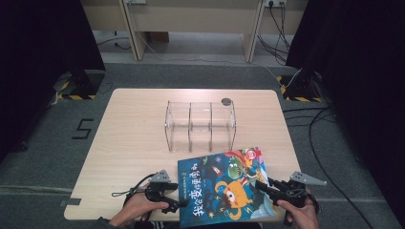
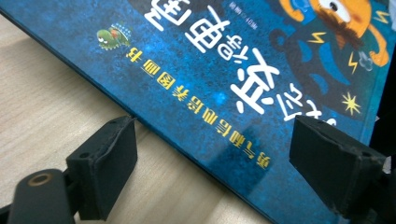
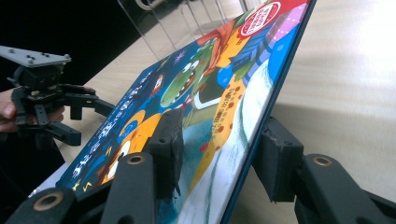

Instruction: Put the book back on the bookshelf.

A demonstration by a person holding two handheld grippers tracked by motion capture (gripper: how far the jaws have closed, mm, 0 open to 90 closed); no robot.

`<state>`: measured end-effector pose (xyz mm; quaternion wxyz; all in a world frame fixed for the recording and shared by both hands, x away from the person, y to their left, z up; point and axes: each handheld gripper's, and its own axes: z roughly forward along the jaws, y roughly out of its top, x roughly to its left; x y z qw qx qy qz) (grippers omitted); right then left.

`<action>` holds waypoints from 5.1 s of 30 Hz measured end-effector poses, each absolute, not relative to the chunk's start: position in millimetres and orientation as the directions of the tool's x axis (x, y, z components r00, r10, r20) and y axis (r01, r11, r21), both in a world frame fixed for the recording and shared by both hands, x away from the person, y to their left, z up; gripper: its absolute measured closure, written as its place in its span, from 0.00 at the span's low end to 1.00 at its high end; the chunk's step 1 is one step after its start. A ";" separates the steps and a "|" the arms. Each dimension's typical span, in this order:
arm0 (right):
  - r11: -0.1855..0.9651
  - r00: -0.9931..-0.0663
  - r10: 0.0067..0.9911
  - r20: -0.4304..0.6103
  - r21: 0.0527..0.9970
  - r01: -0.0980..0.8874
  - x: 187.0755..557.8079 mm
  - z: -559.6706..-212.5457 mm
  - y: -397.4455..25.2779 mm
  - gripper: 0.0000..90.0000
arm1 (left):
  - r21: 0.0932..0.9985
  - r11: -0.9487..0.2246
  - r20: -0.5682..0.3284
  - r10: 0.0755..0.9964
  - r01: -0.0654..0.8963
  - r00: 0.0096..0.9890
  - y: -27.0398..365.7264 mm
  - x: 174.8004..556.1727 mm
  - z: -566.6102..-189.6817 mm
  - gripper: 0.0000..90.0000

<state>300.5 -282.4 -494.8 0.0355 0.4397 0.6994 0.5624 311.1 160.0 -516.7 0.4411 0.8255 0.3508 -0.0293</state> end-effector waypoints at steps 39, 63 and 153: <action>0.086 -0.564 0.715 0.413 0.749 0.656 305.5 -505.8 -275.2 0.51 | 0.662 -0.173 -0.611 0.438 0.729 0.660 166.6 322.1 -502.2 0.63; 0.353 -0.718 0.691 0.084 0.828 0.436 233.7 -485.8 -208.9 0.33 | 0.677 -0.014 -0.648 0.461 0.736 0.606 165.5 327.5 -479.1 0.66; 0.114 -0.543 0.840 -0.023 0.984 0.134 196.7 -449.1 -209.9 0.69 | 0.821 -0.210 -0.322 0.598 0.531 0.734 188.7 325.5 -481.8 0.27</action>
